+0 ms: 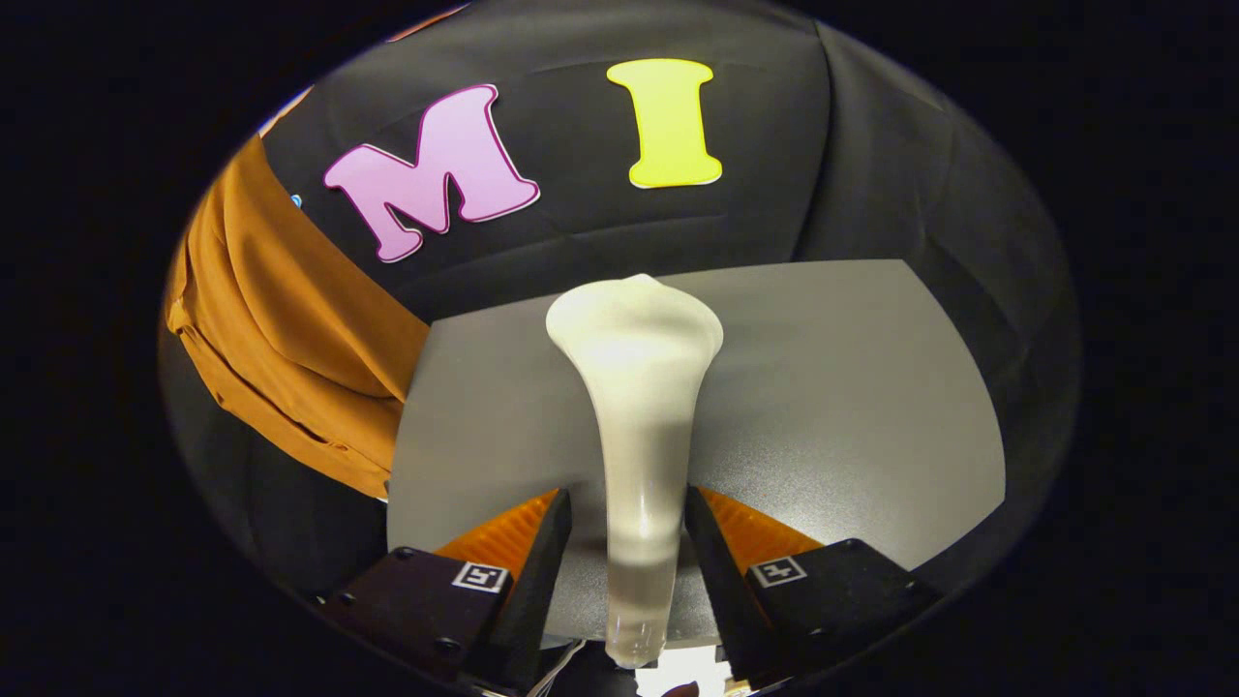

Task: Iron the clothes twice with a garment steamer, once on the left side and once on the right side.

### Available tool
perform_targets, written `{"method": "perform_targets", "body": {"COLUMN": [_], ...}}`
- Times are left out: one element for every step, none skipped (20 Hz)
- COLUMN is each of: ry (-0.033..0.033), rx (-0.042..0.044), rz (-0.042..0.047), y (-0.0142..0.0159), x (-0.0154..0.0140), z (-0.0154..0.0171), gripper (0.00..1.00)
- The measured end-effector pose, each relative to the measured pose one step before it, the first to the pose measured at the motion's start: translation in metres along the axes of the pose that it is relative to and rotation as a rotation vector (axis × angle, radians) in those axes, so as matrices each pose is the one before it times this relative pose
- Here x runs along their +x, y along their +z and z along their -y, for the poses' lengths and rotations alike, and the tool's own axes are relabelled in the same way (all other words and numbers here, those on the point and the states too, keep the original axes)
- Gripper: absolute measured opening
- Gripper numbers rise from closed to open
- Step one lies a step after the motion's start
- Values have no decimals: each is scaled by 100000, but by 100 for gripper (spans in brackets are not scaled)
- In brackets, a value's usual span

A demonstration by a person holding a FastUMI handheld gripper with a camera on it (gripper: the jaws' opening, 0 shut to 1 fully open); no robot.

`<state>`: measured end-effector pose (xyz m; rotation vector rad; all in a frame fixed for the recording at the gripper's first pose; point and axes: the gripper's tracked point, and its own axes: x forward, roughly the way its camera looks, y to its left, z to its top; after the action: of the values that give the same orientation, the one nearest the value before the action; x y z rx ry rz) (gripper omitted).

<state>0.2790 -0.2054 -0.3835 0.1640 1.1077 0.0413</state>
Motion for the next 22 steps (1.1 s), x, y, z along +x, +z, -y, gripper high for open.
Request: {"method": "perform_targets", "body": {"ry": [-1214,1044,1434,246,1156,339,666,967,192,-570,-376,358,429,275,489,618,467,120,18,458,986,967], "rx": [474,-210,201,1823,1419,1629,595,882,1608,235,-853,-905,-752,-448,-93,-86,-833,-1154,-1765,-1248,-388,-120], "rz": [-976,2743,634,3085,2981,2777,3218,3047,2341,2770,2179,2412,2301,2269,2548,3122,2230,2824,2896,3281,3211,3072], "y": [-97,735,-101,-117,135,311,304,388,311,267,204,240,189,385,313,398,201,146,249,360,404,253], "x": [268,-684,346,-5,280,-390,-423,-643,-842,-884,-895,-932,-1164,-794,-929,-968,-937,-1067,-1175,-1301,-1221,-1212], "z": [351,-124,31,17,4,108,61,5,-8,182,-85,-386,-541,-553,-751,-861,-918,-907,-1068,-1294,-1524,-1570], "gripper": [63,56,49,41,38,35,28,28,28,28,28,28,28,28,28,28,28,28,28,28,28,28]}}
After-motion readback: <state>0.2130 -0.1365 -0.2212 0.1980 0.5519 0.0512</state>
